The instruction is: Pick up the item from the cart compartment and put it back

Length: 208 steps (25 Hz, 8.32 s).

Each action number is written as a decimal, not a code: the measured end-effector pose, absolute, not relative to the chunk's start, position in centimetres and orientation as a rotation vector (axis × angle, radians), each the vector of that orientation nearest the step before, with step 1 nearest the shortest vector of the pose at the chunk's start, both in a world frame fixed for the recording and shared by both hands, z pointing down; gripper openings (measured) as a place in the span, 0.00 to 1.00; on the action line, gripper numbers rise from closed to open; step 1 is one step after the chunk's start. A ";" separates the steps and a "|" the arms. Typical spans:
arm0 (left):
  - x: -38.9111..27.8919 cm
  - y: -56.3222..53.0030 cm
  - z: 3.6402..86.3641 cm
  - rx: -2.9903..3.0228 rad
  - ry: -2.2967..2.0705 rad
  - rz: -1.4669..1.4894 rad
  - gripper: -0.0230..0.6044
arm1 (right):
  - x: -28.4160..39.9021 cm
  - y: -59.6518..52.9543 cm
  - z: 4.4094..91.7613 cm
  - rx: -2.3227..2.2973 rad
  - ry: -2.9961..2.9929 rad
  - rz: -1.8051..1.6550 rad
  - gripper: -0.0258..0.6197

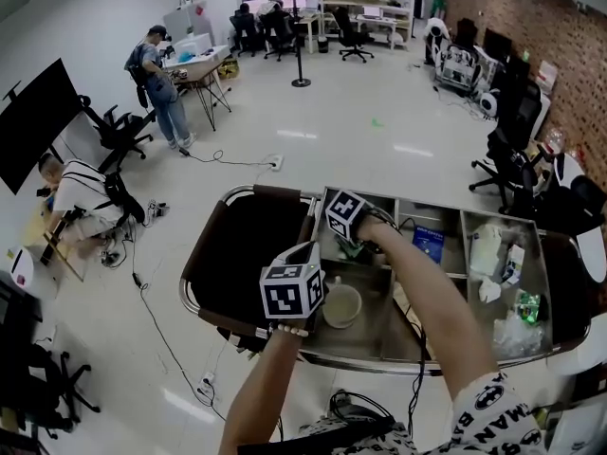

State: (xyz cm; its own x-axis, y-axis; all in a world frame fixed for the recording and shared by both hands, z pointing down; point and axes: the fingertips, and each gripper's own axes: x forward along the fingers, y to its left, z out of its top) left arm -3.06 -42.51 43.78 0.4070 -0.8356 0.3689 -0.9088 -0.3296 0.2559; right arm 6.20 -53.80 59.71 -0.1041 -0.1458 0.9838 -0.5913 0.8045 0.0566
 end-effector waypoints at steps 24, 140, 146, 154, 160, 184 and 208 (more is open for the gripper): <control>-2.5 -36.9 40.8 2.386 -1.512 0.150 0.04 | 7.4 -41.6 31.7 1.072 -2.483 0.016 0.20; -2.1 -32.8 36.9 2.490 -1.504 0.113 0.04 | 10.5 -37.1 27.0 1.285 -2.410 -0.148 0.20; -1.9 -35.5 36.9 2.465 -1.485 0.173 0.04 | 10.2 -42.3 29.6 1.232 -2.354 -0.018 0.20; -1.5 -38.2 39.0 2.428 -1.450 0.256 0.04 | 9.6 -48.3 35.7 1.133 -2.233 0.144 0.20; -1.5 -39.2 41.1 2.393 -1.427 0.285 0.04 | 9.0 -51.7 41.4 1.035 -2.139 0.244 0.20; -2.8 -40.6 45.4 2.273 -1.446 0.319 0.04 | 7.9 -55.9 58.5 0.712 -1.738 0.369 0.23; -5.7 -38.2 44.3 2.269 -1.480 0.210 0.04 | 5.3 -52.9 46.6 0.913 -2.207 0.357 0.42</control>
